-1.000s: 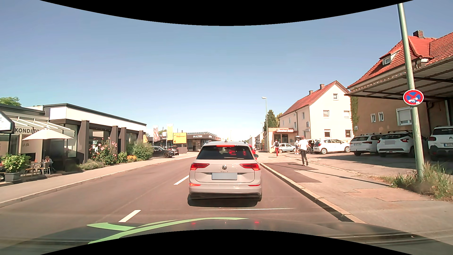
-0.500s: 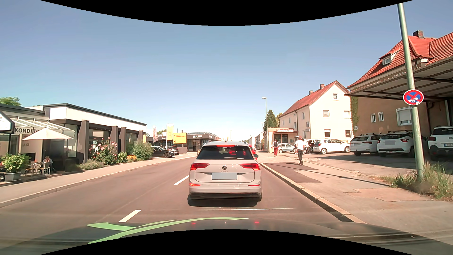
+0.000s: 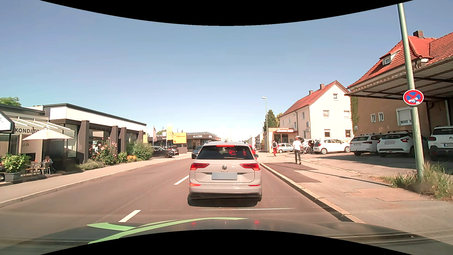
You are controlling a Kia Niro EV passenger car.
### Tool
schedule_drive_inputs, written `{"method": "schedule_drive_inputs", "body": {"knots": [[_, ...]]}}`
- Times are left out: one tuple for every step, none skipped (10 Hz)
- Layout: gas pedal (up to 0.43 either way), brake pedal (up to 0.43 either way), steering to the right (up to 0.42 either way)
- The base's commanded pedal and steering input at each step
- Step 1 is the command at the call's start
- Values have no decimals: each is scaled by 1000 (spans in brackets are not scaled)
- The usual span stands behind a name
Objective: Follow the waypoints while adhering to traffic rules and regulations
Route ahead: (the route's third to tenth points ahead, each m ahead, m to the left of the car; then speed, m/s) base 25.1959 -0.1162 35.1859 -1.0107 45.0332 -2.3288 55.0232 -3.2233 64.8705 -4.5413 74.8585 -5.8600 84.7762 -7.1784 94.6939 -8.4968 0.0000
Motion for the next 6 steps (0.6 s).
{"method": "schedule_drive_inputs", "body": {"knots": [[0, 268, 11], [0, 268, 11], [0, 268, 11], [0, 268, 11], [0, 274, 11], [0, 268, 11]]}}
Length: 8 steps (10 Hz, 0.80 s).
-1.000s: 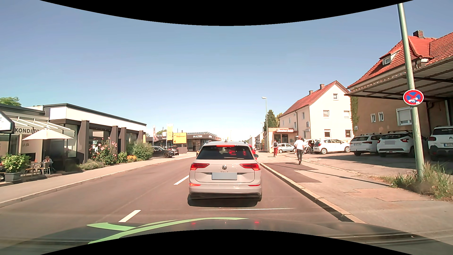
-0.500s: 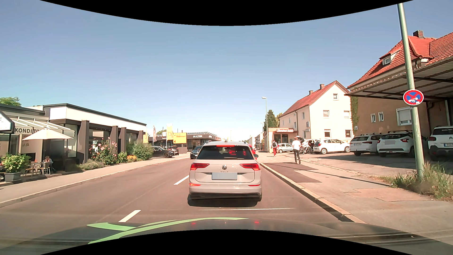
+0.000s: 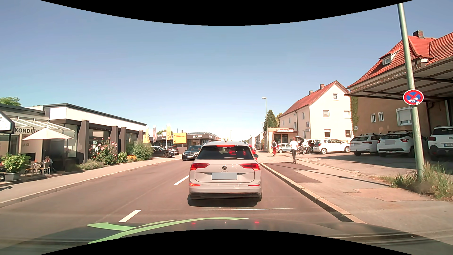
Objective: Follow the waypoints while adhering to traffic rules and regulations
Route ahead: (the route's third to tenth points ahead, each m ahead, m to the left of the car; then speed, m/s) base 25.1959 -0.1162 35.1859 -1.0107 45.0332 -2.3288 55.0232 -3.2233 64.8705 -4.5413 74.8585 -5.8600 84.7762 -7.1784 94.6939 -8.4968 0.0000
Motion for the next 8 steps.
{"method": "schedule_drive_inputs", "body": {"knots": [[0, 268, 11], [0, 268, 11], [0, 274, 11], [0, 268, 11], [0, 274, 11], [0, 274, 11], [0, 274, 11], [0, 274, 11]]}}
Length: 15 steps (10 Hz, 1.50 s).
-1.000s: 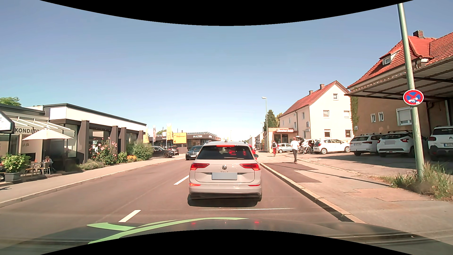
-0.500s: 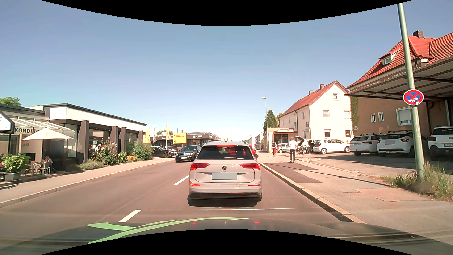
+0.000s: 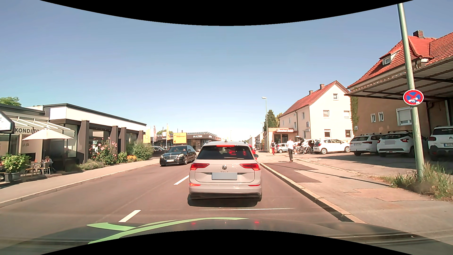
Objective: Follow the waypoints while adhering to traffic rules and regulations
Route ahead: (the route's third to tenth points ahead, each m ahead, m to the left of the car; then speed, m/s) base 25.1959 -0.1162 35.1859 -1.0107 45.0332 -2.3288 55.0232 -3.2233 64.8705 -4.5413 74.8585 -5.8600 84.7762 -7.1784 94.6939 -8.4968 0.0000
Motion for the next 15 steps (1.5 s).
{"method": "schedule_drive_inputs", "body": {"knots": [[0, 274, 11], [0, 274, 11], [0, 274, 11], [0, 274, 11], [0, 274, 11], [0, 274, 11], [0, 274, 11], [0, 274, 11], [0, 280, 11], [0, 274, 11], [0, 280, 11], [0, 280, 11], [0, 280, 11], [0, 280, 11], [0, 280, 11]]}}
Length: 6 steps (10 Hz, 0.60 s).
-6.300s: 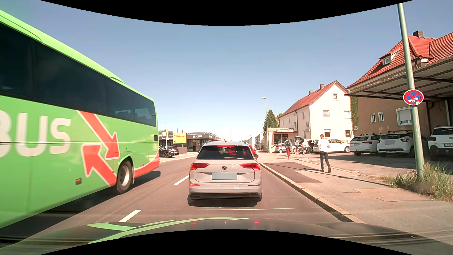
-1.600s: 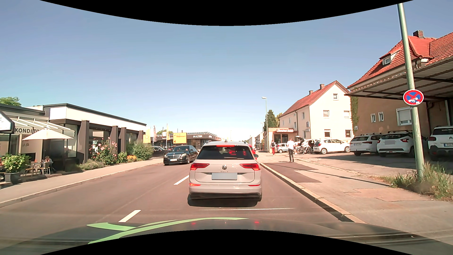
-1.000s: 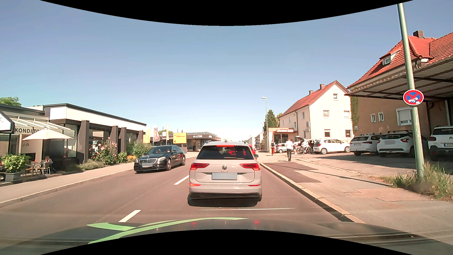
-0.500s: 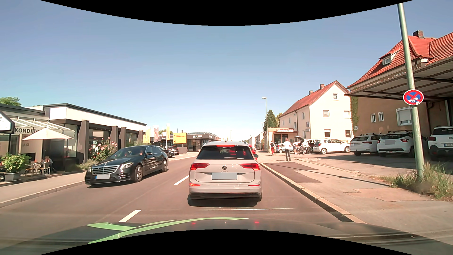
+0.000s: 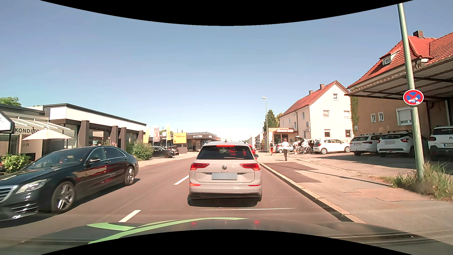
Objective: Follow the waypoints while adhering to traffic rules and regulations
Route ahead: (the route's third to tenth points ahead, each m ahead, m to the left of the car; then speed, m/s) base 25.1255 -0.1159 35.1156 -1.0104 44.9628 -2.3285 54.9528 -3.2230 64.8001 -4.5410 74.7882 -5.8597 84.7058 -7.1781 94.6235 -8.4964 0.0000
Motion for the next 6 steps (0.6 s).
{"method": "schedule_drive_inputs", "body": {"knots": [[0, 280, 11], [0, 280, 11], [0, 280, 11], [0, 280, 11], [0, 280, 11], [0, 280, 11]]}}
